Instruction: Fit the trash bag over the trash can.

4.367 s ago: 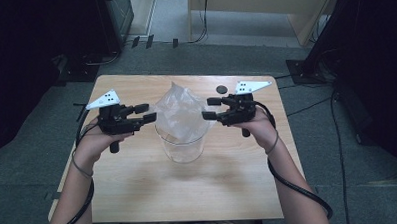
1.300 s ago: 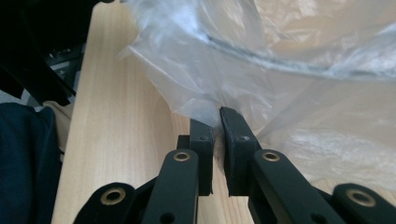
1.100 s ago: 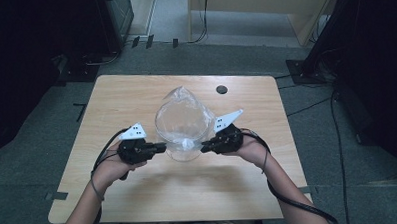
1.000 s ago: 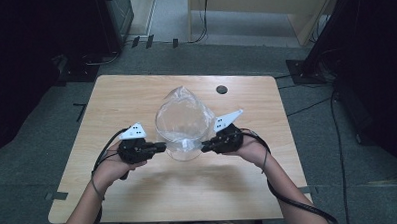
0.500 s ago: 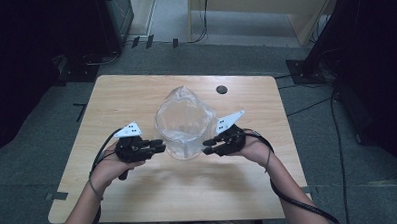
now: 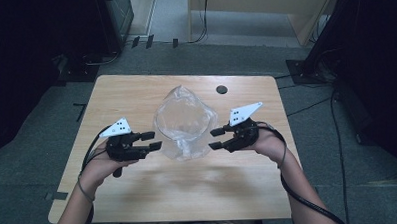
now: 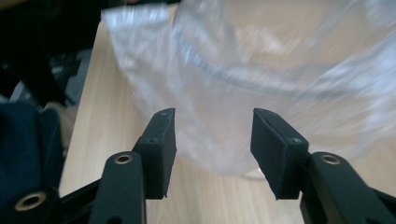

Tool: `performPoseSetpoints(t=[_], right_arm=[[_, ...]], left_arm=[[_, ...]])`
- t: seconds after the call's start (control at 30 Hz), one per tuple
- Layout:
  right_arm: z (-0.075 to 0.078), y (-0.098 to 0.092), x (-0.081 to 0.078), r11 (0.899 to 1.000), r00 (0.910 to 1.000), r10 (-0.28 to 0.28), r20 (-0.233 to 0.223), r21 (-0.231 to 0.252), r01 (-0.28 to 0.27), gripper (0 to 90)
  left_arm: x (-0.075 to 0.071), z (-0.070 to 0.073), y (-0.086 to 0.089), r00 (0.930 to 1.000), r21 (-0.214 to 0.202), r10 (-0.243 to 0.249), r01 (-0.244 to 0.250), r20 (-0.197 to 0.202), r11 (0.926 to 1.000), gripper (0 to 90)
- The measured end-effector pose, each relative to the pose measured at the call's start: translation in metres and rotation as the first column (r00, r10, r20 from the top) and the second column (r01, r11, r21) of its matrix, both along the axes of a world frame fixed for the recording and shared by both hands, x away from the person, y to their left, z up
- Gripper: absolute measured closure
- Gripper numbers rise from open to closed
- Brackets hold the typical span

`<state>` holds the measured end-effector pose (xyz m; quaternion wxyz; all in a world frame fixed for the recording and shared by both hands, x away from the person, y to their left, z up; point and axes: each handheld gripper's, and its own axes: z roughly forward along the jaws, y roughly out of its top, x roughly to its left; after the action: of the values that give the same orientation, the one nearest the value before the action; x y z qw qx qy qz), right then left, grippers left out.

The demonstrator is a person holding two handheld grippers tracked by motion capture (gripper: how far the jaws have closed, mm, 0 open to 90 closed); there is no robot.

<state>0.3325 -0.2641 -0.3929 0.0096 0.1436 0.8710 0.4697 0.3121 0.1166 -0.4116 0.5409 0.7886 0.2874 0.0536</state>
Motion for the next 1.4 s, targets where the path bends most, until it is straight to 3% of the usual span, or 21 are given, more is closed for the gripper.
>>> performPoseSetpoints(t=[0.2,0.47,0.57,0.73,0.8,0.9,1.0,1.17,1.27,1.37,1.4], right_arm=[[0.009,0.003,0.003,0.996,0.9952,-0.081,0.054,0.05,0.079,54.7],[0.017,0.016,0.011,0.98,0.9783,-0.183,0.096,0.102,0.173,53.5],[0.016,0.026,0.015,0.973,0.9683,-0.221,0.116,0.091,0.211,52.6],[0.011,0.037,0.026,0.958,0.9509,-0.284,0.122,0.086,0.275,46.6],[0.01,0.038,0.029,0.951,0.941,-0.308,0.14,0.081,0.299,45.7],[0.006,0.037,0.032,0.944,0.9336,-0.328,0.144,0.071,0.321,43.3],[0.003,0.034,0.036,0.931,0.9173,-0.364,0.161,0.075,0.357,39.6],[-0.002,0.032,0.043,0.919,0.9108,-0.394,0.123,0.087,0.386,34.9],[-0.008,0.035,0.046,0.92,0.9202,-0.385,0.067,0.101,0.378,29.9],[-0.014,0.039,0.048,0.92,0.9213,-0.386,0.046,0.087,0.381,26.9],[-0.016,0.039,0.049,0.925,0.9269,-0.374,0.027,0.078,0.371,26.0]], left_arm=[[0.004,0.004,0.001,0.9986,-0.002,0.049,-0.049,0.022,0.9988,44.2],[0.013,0.012,-0.004,0.9916,-0.006,0.109,-0.109,0.07,0.994,42.9],[0.018,0.015,-0.007,0.9874,-0.023,0.143,-0.142,0.068,0.9896,42.5],[0.025,0.013,-0.014,0.9832,0.004,0.158,-0.159,0.09,0.9872,41.6],[0.028,0.012,-0.016,0.982,0.002,0.17,-0.17,0.083,0.9854,41.2],[0.032,0.009,-0.019,0.9795,0.027,0.181,-0.184,0.089,0.9826,39.5],[0.035,0.006,-0.021,0.9798,0.032,0.18,-0.183,0.087,0.9826,39.5],[0.041,0.004,-0.023,0.9802,0.029,0.182,-0.185,0.077,0.9823,39.8],[0.044,0.0,-0.025,0.9812,0.015,0.184,-0.185,0.058,0.9826,40.0],[0.045,-0.001,-0.027,0.9831,0.008,0.176,-0.177,0.049,0.9842,40.6],[0.046,-0.001,-0.027,0.9835,0.008,0.175,-0.176,0.045,0.9844,39.8]])
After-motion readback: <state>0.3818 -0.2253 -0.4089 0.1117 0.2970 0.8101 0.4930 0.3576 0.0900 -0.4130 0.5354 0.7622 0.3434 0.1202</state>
